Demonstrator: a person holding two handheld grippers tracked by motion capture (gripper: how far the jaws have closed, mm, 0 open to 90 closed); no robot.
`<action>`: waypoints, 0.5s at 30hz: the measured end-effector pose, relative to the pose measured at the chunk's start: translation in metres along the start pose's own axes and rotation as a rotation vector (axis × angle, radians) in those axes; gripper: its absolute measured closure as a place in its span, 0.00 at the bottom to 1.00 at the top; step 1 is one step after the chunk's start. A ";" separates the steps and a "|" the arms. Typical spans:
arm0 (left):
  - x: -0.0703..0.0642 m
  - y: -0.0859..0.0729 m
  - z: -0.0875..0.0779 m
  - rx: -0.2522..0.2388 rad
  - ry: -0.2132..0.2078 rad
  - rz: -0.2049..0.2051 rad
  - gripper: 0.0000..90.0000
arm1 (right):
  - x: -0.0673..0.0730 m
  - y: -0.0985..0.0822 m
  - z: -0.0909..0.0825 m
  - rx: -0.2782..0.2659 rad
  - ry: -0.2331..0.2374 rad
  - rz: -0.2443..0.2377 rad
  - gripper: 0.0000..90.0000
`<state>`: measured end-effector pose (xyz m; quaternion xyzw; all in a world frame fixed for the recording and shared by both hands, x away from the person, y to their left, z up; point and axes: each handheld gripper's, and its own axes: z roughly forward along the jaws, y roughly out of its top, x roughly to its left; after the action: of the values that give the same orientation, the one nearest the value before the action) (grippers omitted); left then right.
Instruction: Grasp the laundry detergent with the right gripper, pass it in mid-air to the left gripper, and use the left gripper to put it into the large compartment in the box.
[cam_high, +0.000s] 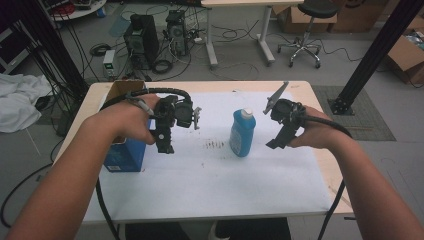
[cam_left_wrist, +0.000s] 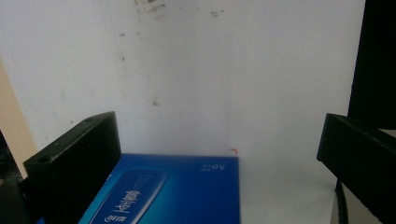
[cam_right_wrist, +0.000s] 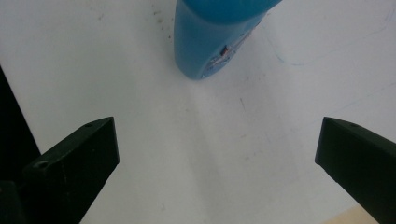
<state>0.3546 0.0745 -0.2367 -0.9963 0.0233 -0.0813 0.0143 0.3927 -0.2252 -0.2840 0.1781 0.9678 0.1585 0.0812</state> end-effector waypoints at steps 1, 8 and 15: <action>-0.001 0.000 0.000 -0.005 0.001 0.001 0.00 | 0.005 -0.004 0.005 -0.027 -0.017 0.032 0.00; -0.006 -0.001 0.001 -0.008 -0.007 -0.001 0.00 | 0.022 -0.015 0.039 -0.143 -0.054 0.151 0.00; -0.009 -0.002 0.003 -0.015 -0.005 0.007 0.00 | 0.030 -0.020 0.062 -0.253 -0.084 0.286 0.00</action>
<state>0.3463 0.0766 -0.2406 -0.9965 0.0275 -0.0786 0.0070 0.3719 -0.2141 -0.3518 0.3086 0.9007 0.2812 0.1201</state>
